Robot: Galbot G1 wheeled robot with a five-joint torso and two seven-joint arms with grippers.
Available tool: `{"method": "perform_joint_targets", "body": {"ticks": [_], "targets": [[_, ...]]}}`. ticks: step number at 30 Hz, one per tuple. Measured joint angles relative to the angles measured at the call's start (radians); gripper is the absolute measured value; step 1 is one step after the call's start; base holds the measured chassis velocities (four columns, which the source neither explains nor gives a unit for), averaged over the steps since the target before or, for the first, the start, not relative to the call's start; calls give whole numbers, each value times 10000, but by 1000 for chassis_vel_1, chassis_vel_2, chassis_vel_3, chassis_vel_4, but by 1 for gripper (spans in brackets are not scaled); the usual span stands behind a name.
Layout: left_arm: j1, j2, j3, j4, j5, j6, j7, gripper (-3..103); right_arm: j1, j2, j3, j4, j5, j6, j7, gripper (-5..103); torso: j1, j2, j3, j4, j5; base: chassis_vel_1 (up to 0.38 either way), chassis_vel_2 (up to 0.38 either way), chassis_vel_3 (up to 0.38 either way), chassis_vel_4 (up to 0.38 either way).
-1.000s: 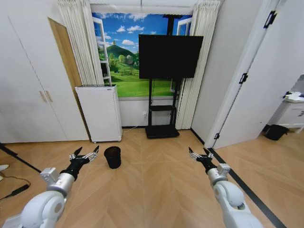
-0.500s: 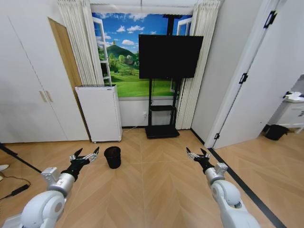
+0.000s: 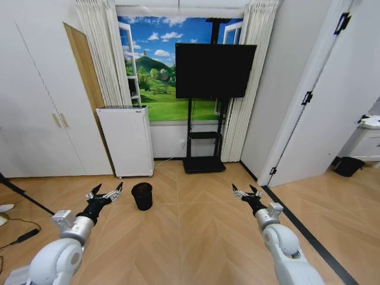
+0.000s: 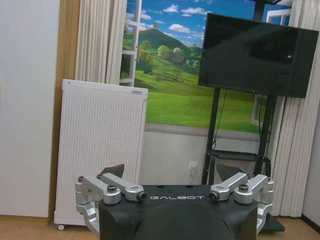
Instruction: Pick up the trash bin and place the garbage on the floor into it.
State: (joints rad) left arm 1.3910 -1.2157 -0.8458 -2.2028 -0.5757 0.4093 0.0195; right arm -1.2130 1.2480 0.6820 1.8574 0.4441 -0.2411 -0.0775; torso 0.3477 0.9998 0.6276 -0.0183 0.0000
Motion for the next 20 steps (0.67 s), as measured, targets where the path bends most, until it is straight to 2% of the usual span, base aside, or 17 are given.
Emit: {"method": "perform_joint_targets", "body": {"ticks": [3,20], "targets": [[-21,-19,31,-6,152,206,-119,100,-66,-10,55,54,-59,-7,-145,100,0,0,0,-2,0,0,0,0,0],[-23,-18,38,-26,186,257,-163,100,-85,-14,71,79,-85,-26,-179,100,0,0,0,-1,0,0,0,0,0]]}}
